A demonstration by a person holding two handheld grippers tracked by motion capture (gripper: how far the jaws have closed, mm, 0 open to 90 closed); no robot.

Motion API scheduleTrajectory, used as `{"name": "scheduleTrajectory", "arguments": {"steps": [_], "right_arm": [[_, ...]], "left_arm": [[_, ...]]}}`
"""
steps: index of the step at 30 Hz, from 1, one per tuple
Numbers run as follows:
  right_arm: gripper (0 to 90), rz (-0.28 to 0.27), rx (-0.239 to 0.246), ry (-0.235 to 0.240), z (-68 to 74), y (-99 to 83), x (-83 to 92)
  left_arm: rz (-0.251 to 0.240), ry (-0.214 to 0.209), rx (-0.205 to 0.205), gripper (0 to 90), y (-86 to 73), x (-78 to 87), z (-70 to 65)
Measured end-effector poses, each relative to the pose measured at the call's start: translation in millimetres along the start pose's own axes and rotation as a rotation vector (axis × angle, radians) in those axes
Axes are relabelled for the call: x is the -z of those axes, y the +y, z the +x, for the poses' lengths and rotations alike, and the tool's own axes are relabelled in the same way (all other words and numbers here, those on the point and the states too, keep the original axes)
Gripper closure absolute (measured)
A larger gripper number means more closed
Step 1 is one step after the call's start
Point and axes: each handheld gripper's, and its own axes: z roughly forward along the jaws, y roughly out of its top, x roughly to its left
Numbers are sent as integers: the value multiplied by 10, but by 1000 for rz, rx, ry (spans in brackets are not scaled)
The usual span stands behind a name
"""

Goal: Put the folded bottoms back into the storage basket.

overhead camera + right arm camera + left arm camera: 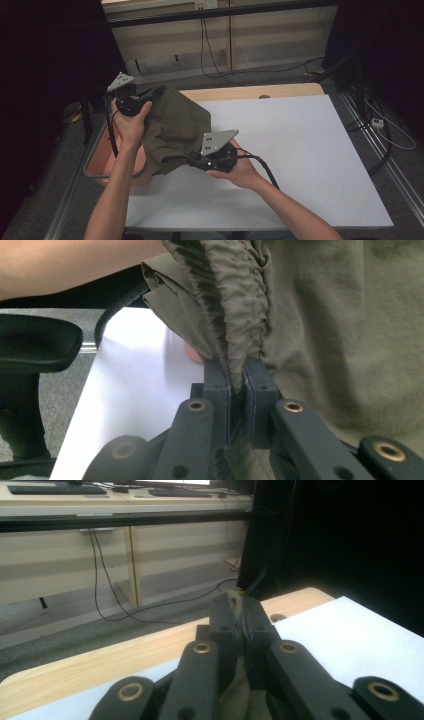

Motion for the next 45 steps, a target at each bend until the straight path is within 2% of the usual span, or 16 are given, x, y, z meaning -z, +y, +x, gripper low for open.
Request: {"name": "scheduleTrajectory", "arguments": {"steps": [4,11,22,28,34,45], "right_arm": [[836,-16,2,6,-3,63,-43],[836,-22,9,14,25,171,-139],[836,-41,14,35,-9,335,-258],[836,-41,34,44,-28,428,-325],[836,-47,16,59,-74,489,-405],[836,-45,37,64,-90,666,-546]], "left_arm": [[-4,9,13,862,34,57,54],[-10,24,14,862,85,126,136],[-24,46,20,862,207,272,256],[-33,58,17,862,255,345,331],[-38,74,37,862,251,389,428],[-54,95,39,862,340,544,580]]}}
